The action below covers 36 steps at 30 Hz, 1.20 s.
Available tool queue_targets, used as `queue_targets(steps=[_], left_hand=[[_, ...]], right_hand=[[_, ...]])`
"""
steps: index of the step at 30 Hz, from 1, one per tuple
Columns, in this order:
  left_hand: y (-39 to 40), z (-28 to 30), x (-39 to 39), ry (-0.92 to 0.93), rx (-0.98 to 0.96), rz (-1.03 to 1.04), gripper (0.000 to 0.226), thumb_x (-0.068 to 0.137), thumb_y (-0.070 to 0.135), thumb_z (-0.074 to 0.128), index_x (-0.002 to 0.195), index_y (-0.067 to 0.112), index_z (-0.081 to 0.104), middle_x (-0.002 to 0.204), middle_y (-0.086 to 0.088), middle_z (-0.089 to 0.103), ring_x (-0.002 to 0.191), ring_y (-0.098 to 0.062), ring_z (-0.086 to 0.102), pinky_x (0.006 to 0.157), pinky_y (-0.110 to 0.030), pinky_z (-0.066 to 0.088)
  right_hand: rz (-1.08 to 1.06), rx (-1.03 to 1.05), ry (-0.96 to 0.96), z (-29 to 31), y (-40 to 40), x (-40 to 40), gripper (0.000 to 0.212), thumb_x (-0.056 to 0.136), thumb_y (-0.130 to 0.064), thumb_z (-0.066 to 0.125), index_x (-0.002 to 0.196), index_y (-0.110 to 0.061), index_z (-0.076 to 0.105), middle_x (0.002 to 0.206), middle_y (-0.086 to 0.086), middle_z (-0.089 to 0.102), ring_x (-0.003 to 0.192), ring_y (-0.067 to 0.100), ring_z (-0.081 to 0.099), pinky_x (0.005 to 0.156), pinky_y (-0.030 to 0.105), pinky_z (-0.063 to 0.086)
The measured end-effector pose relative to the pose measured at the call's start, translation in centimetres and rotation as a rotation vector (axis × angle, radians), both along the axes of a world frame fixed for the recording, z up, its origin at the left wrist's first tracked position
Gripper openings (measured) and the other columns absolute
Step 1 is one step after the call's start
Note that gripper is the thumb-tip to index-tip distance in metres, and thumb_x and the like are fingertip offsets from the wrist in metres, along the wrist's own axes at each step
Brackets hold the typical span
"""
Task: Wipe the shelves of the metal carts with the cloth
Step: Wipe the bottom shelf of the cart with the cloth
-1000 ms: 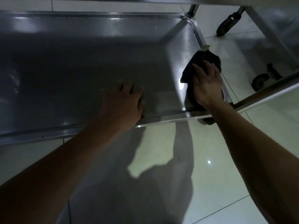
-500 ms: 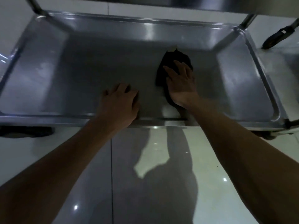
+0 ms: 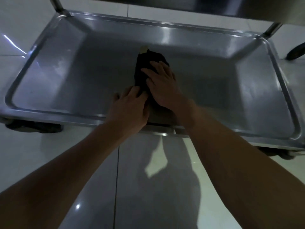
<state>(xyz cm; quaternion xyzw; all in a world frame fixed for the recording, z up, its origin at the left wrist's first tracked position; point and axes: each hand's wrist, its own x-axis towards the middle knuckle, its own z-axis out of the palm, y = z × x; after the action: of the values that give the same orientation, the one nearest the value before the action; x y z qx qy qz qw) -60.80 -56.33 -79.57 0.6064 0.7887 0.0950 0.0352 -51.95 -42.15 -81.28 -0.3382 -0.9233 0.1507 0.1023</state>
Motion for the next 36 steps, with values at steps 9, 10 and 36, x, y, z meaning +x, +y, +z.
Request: queue_targets(steps=[9, 10, 36], left_hand=[[7.6, -0.1, 9.6, -0.053, -0.013, -0.180, 0.035, 0.095, 0.040, 0.050, 0.125, 0.027, 0.063, 0.134, -0.005, 0.056, 0.124, -0.032, 0.047, 0.098, -0.052, 0.043], [8.2, -0.1, 10.4, -0.047, -0.012, -0.194, 0.033, 0.095, 0.040, 0.051, 0.122, 0.028, 0.065, 0.132, -0.005, 0.057, 0.123, -0.033, 0.048, 0.097, -0.052, 0.043], [11.5, -0.6, 14.5, -0.043, -0.172, -0.255, 0.064, 0.095, 0.062, 0.047, 0.151, 0.033, 0.036, 0.160, -0.008, 0.025, 0.151, -0.035, 0.016, 0.114, -0.069, 0.020]], right_hand=[[-0.282, 0.036, -0.016, 0.3, 9.1, 13.4, 0.044, 0.105, -0.025, 0.038, 0.149, -0.023, 0.044, 0.161, 0.009, 0.029, 0.150, 0.029, 0.019, 0.119, 0.031, 0.011], [-0.316, 0.052, -0.021, 0.4, 10.1, 15.3, 0.044, 0.105, -0.024, 0.038, 0.149, -0.021, 0.046, 0.160, 0.011, 0.031, 0.149, 0.030, 0.022, 0.119, 0.032, 0.013], [-0.717, -0.020, -0.135, 2.1, 3.3, 32.9, 0.044, 0.106, -0.033, 0.034, 0.149, -0.033, 0.041, 0.160, 0.007, 0.028, 0.145, 0.036, 0.023, 0.118, 0.047, 0.019]])
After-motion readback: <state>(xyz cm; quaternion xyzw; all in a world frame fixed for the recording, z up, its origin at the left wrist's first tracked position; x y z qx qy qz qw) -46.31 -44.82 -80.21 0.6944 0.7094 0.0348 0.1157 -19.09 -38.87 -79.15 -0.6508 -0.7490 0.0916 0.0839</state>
